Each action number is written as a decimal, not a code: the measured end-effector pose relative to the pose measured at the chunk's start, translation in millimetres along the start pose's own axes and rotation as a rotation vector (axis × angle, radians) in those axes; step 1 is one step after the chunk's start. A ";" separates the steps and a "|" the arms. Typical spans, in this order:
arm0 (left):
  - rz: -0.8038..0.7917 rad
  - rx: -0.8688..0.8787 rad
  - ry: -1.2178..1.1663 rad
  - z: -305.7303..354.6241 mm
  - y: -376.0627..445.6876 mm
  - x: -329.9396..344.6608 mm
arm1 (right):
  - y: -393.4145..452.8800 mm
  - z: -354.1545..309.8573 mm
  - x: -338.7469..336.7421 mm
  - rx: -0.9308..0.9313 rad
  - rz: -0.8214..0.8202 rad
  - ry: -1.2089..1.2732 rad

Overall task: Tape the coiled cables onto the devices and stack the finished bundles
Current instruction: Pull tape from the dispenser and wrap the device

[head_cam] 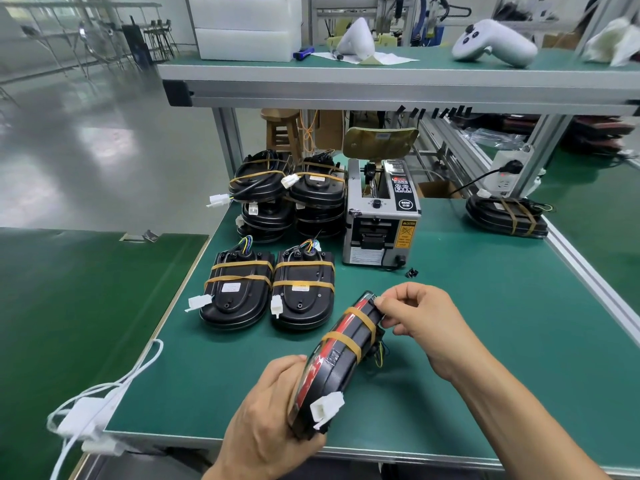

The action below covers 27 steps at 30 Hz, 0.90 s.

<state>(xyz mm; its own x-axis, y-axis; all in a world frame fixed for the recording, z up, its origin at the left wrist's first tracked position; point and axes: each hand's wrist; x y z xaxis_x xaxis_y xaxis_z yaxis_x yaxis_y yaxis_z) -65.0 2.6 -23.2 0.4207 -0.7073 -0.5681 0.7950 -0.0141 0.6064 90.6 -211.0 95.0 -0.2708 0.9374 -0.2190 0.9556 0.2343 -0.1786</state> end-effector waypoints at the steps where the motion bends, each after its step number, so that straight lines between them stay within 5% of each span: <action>1: 0.001 0.001 0.011 0.9 0.4 -0.2 | 0.6 1.3 0.1 0.006 -0.006 0.024; 17: -0.040 -0.032 0.015 2.7 -0.8 -3.6 | 4.9 8.0 4.9 0.029 -0.117 0.225; 27: -0.033 -0.039 0.007 4.6 -0.2 -4.2 | 6.2 16.6 13.2 -0.027 -0.052 0.203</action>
<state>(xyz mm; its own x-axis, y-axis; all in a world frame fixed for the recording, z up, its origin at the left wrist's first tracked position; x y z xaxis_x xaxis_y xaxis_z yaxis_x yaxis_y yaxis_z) -68.9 2.4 -18.4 0.3968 -0.7018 -0.5916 0.8250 -0.0098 0.5650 91.0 -201.5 75.0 -0.2933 0.9560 -0.0118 0.9445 0.2878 -0.1584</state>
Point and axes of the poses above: each hand's wrist, its own y-axis towards the middle knuckle, its own x-axis out of the palm, z = x × y, and after that the axes turned 3 degrees about -y, right-handed
